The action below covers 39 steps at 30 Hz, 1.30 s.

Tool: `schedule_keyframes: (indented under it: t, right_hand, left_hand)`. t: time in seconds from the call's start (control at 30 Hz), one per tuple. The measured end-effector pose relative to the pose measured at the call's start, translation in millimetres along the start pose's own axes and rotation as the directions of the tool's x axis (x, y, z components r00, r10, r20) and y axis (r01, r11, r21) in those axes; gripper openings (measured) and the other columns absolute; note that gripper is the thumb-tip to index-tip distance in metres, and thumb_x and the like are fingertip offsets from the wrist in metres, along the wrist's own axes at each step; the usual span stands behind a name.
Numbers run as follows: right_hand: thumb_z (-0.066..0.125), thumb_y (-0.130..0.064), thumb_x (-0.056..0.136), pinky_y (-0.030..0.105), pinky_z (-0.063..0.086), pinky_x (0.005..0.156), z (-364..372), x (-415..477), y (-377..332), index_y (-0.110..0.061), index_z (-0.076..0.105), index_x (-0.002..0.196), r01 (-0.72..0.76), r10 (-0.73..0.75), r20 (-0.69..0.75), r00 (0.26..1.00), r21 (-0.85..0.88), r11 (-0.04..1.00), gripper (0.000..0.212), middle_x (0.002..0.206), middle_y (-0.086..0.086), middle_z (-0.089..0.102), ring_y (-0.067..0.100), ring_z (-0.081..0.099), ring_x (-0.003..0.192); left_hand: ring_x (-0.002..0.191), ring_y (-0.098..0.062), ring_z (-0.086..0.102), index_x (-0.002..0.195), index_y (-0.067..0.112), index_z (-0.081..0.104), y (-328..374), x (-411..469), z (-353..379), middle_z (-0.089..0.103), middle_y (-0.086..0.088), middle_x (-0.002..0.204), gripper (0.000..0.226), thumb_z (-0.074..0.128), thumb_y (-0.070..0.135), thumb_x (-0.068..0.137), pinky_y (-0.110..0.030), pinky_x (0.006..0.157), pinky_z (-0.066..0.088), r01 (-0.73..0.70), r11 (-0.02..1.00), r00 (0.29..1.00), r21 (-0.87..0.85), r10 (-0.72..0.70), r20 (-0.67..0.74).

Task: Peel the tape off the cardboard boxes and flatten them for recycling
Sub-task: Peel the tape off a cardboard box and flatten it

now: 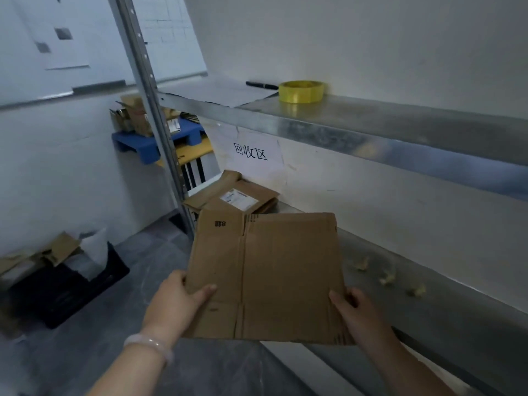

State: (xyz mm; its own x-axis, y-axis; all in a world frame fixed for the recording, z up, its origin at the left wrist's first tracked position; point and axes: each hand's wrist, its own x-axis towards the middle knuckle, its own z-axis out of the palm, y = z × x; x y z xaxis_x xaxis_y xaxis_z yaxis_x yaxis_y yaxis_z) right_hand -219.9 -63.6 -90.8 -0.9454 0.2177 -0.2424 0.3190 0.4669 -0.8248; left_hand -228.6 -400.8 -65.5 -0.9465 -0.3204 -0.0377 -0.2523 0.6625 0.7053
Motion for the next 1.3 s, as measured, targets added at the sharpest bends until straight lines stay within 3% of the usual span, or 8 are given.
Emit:
schedule_keyframes:
  t: [0.17,0.33,0.5,0.63,0.77,1.03,1.2,1.3]
  right_hand:
    - [0.059,-0.047,0.091,0.029,0.041,0.058,42,52,-35,-0.022,0.061,0.084,-0.001,0.001,-0.008,1.000,-0.001,1.000,0.026,0.086,-0.002,0.065,0.012,0.061,0.077]
    - [0.062,-0.047,0.088,0.029,0.048,0.063,81,121,-61,-0.026,0.062,0.083,-0.017,0.017,0.011,1.000,0.036,0.999,0.022,0.086,-0.005,0.067,0.011,0.064,0.077]
    - [0.067,-0.041,0.088,0.041,0.056,0.076,113,177,-92,-0.020,0.066,0.082,-0.097,0.087,0.080,0.993,0.126,0.987,0.021,0.084,-0.001,0.071,0.019,0.069,0.079]
    - [0.066,-0.042,0.088,0.027,0.055,0.063,135,212,-116,-0.026,0.066,0.083,-0.117,0.104,0.083,0.991,0.172,0.978,0.016,0.078,-0.012,0.072,0.008,0.069,0.071]
    - [0.064,-0.047,0.088,0.046,0.053,0.088,161,237,-128,-0.017,0.068,0.096,-0.187,0.176,0.078,0.981,0.156,0.970,0.031,0.098,0.004,0.070,0.026,0.067,0.093]
    - [0.058,-0.052,0.090,0.029,0.046,0.071,212,253,-151,-0.018,0.069,0.096,-0.278,0.279,-0.123,0.952,0.033,0.960,0.035,0.095,0.000,0.068,0.017,0.064,0.086]
    - [0.056,-0.055,0.091,0.017,0.036,0.054,237,253,-166,-0.018,0.064,0.114,-0.359,0.347,-0.232,0.908,-0.010,0.933,0.044,0.088,-0.010,0.059,0.010,0.057,0.077]
    - [0.059,-0.055,0.088,0.016,0.038,0.053,243,248,-174,-0.019,0.053,0.122,-0.409,0.370,-0.330,0.868,-0.055,0.911,0.049,0.083,-0.014,0.053,0.005,0.052,0.071]
  left_hand:
    - [0.074,-0.002,0.058,0.096,0.032,0.049,-13,78,-14,0.059,0.016,0.086,0.047,0.072,0.063,0.069,-0.023,0.055,0.044,0.000,1.000,0.999,0.004,0.000,0.033]
    - [0.073,-0.001,0.057,0.099,0.032,0.047,-17,166,-19,0.056,0.018,0.084,0.050,0.068,0.066,0.070,-0.024,0.057,0.046,-0.014,0.996,0.999,0.085,0.012,0.031]
    - [0.071,-0.003,0.052,0.107,0.028,0.046,-20,246,-24,0.052,0.011,0.090,0.058,0.061,0.071,0.072,-0.024,0.058,0.042,-0.018,0.973,0.999,0.229,0.010,0.037]
    - [0.066,0.002,0.045,0.101,0.029,0.049,-22,306,-26,0.053,0.011,0.087,0.053,0.058,0.072,0.073,-0.020,0.057,0.037,-0.079,0.956,0.997,0.284,0.070,0.039]
    - [0.075,-0.008,0.051,0.109,0.026,0.055,-28,363,-22,0.055,0.008,0.094,0.060,0.056,0.074,0.073,-0.027,0.068,0.043,-0.130,0.932,0.990,0.339,0.106,0.091]
    - [0.085,-0.017,0.052,0.126,0.020,0.049,-12,461,-8,0.050,-0.005,0.114,0.060,0.053,0.063,0.084,-0.034,0.077,0.050,-0.278,0.900,0.939,0.335,0.180,0.293]
    - [0.121,-0.031,0.047,0.148,0.020,0.025,-10,485,6,0.039,-0.011,0.138,0.077,0.050,0.060,0.087,-0.044,0.097,0.045,-0.414,0.813,0.883,0.408,0.250,0.398]
    - [0.129,-0.030,0.038,0.146,0.022,0.029,-10,486,13,0.035,-0.008,0.146,0.073,0.047,0.059,0.086,-0.045,0.101,0.041,-0.530,0.734,0.830,0.426,0.345,0.437]
